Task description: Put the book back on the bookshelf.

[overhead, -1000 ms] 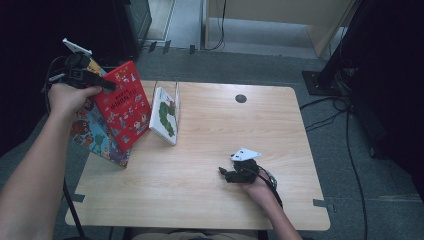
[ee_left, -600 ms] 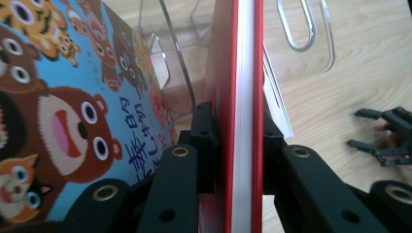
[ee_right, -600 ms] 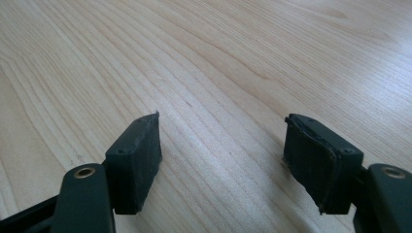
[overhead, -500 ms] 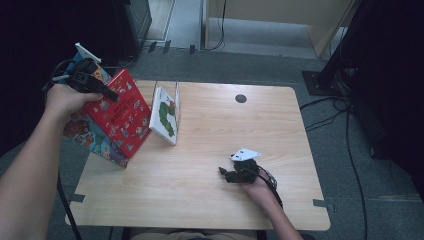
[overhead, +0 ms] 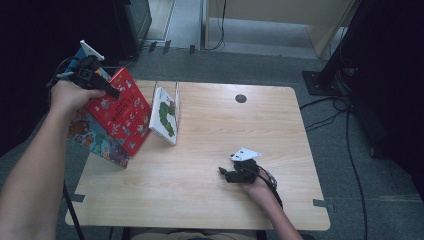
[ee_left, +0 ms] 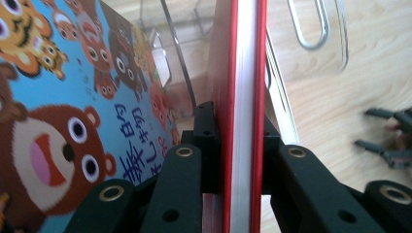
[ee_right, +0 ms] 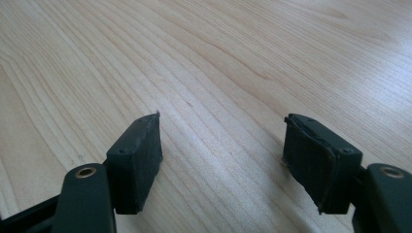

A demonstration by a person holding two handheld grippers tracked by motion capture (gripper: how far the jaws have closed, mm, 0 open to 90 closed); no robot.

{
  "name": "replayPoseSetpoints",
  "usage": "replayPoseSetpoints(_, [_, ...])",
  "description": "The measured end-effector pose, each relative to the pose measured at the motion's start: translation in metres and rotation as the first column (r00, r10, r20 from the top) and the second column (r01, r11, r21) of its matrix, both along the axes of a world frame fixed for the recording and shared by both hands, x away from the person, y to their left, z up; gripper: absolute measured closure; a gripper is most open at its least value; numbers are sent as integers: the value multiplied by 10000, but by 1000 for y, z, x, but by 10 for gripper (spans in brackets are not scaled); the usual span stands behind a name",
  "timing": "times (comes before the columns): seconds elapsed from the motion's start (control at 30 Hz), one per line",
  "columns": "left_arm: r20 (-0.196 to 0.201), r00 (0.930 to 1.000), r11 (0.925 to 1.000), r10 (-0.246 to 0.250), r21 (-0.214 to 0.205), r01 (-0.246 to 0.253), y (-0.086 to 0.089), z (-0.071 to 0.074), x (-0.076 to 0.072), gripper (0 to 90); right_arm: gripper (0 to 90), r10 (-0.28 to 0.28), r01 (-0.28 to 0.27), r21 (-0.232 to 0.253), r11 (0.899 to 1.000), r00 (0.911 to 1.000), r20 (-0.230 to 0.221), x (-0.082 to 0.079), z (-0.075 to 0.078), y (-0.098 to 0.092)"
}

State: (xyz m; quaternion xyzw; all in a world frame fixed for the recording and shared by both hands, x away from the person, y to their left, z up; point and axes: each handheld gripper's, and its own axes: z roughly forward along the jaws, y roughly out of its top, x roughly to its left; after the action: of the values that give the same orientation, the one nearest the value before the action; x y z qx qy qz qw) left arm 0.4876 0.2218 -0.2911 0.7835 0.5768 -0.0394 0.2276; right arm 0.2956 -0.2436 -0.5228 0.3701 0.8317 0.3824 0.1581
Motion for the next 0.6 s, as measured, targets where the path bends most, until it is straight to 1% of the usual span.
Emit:
replayPoseSetpoints(0.17, [145,9994,9995,299,32,-300,-4,2,10,796,305,-9,9,15,10000,10000,15,0,0,0])
replayPoseSetpoints(0.2, [202,9989,9991,414,-42,-413,-3,2,12,797,305,-16,16,17,10000,10000,26,0,0,0])
replayPoseSetpoints(0.37, [173,9969,9970,770,-140,-768,0,1,19,796,305,-18,18,16,10000,10000,29,0,0,0])
replayPoseSetpoints(0.47, [129,9972,9972,735,-157,-733,-1,-1,21,796,305,-18,18,17,10000,10000,24,0,0,0])
replayPoseSetpoints(0.5, [193,9970,9971,753,-122,-750,-2,-2,22,797,305,-14,14,12,10000,10000,32,0,0,0])
replayPoseSetpoints(0.6, [193,9968,9969,775,-161,-772,-2,-2,24,797,305,-55,55,17,10000,10000,24,-1,0,0])
